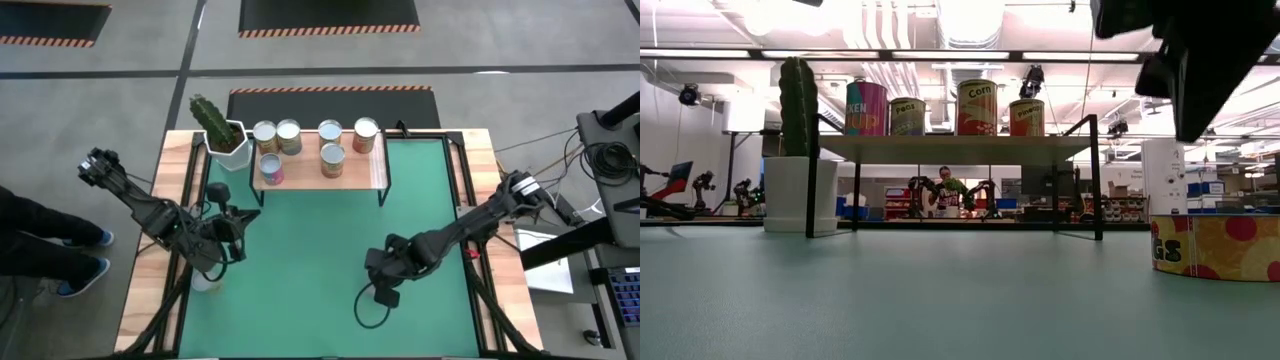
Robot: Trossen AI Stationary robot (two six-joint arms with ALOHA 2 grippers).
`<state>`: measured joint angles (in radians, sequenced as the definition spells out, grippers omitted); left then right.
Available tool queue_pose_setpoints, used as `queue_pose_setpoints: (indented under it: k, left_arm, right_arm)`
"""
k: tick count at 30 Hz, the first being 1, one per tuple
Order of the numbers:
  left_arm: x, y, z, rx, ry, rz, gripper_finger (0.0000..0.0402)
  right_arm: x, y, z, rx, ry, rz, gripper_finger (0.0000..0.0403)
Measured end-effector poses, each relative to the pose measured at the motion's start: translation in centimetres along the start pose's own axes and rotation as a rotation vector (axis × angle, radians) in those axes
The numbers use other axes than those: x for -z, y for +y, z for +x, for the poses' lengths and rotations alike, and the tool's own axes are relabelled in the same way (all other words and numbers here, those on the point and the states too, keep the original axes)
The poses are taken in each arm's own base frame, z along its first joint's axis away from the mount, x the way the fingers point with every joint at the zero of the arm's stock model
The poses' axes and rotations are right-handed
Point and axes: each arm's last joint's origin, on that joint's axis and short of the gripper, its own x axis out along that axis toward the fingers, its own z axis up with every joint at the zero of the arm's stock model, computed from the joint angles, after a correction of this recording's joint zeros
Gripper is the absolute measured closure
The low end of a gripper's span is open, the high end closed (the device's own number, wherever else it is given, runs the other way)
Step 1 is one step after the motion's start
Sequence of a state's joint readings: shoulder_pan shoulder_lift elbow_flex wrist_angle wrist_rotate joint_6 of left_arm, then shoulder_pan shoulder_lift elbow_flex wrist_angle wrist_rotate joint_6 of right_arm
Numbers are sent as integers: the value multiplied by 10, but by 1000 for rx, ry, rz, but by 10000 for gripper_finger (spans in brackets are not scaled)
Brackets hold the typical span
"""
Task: Pick and place cans onto a shelf
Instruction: Put the canned pineapple rings on the shelf
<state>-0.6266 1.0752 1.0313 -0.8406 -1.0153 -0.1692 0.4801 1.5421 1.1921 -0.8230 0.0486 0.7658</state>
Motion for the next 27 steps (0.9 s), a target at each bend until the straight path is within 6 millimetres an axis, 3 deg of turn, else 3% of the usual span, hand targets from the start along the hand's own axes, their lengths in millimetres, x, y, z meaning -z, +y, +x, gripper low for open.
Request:
queue_pose_setpoints:
  k: [5, 16, 21, 27]
  left_arm:
    - [0, -1, 0, 0, 1, 2, 402]
    - [0, -1, 0, 0, 0, 0, 402]
    - [0, -1, 0, 0, 0, 0, 402]
    - [0, -1, 0, 0, 0, 0, 402]
  right_arm:
    - [0, 2, 15, 15, 49, 1, 333]
    - [-1, 2, 24, 26, 18, -74, 193]
    - [-2, 2, 38, 60, -15, -123, 185]
    - [0, 1, 53, 92, 16, -147, 219]
